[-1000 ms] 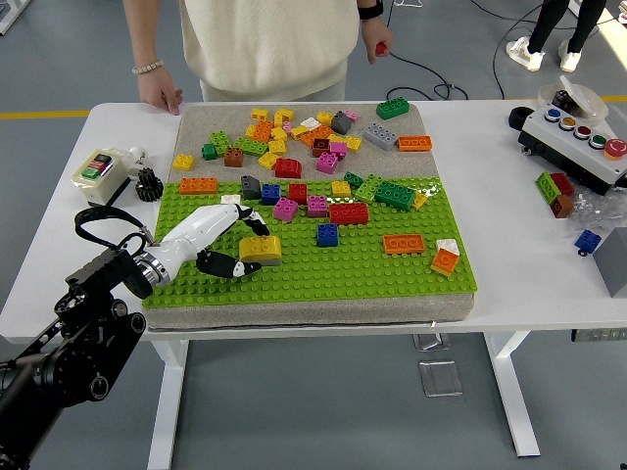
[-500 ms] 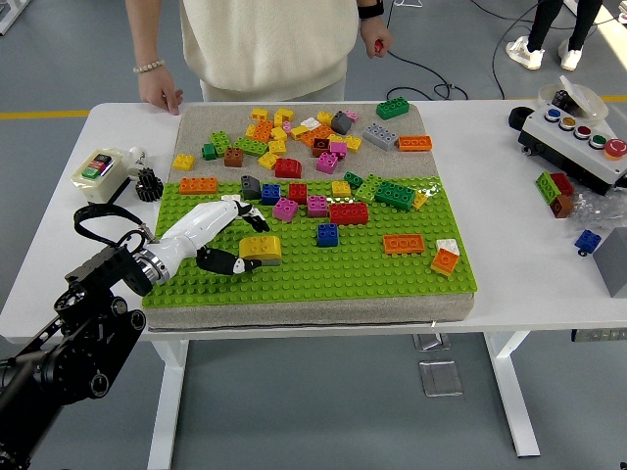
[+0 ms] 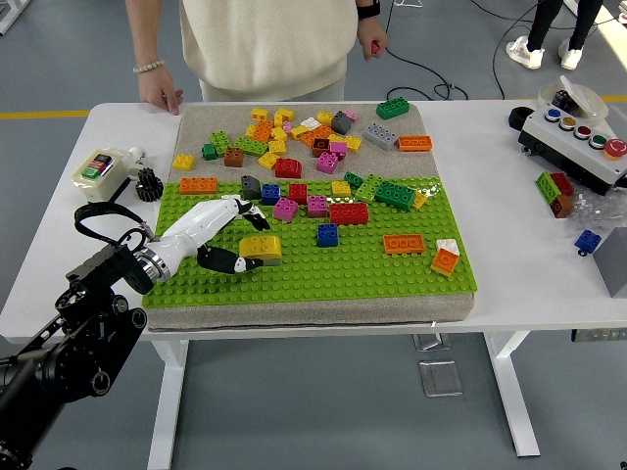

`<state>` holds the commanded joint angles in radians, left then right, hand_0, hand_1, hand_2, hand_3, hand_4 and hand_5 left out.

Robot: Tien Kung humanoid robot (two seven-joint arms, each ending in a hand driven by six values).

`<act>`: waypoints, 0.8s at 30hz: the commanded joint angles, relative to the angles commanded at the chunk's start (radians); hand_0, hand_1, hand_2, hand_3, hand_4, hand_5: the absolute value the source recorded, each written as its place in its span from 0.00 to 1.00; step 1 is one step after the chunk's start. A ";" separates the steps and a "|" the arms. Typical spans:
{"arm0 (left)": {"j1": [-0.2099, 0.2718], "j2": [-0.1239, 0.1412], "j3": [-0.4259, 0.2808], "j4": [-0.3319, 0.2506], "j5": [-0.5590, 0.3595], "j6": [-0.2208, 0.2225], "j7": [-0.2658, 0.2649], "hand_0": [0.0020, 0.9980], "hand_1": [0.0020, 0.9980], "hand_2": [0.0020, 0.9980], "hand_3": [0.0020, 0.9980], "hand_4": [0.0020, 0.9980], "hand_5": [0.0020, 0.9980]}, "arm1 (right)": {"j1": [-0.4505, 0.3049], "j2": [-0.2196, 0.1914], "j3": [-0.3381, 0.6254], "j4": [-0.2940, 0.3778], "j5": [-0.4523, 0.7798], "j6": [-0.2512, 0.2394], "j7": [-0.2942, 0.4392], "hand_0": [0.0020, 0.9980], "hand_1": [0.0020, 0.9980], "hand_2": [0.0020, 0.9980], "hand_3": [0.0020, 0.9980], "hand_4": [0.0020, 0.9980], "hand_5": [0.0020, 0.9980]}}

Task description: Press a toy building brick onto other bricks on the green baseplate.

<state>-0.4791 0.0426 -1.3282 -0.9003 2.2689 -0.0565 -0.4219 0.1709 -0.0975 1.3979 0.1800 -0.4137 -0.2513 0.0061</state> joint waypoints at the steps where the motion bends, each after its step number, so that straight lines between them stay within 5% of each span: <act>1: -0.001 0.000 0.000 0.002 0.000 0.001 0.000 0.79 0.71 0.61 0.59 0.91 0.13 | 0.000 0.000 0.000 0.000 0.000 0.000 0.000 0.74 0.66 0.71 0.59 0.92 0.51; 24: -0.018 -0.002 -0.007 0.028 0.000 0.006 0.001 0.79 0.70 0.60 0.59 0.91 0.13 | -0.001 0.002 -0.007 0.000 0.001 -0.004 -0.001 0.74 0.66 0.71 0.59 0.92 0.51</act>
<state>-0.4972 0.0411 -1.3349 -0.8725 2.2689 -0.0503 -0.4210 0.1698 -0.0959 1.3906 0.1800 -0.4126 -0.2548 0.0055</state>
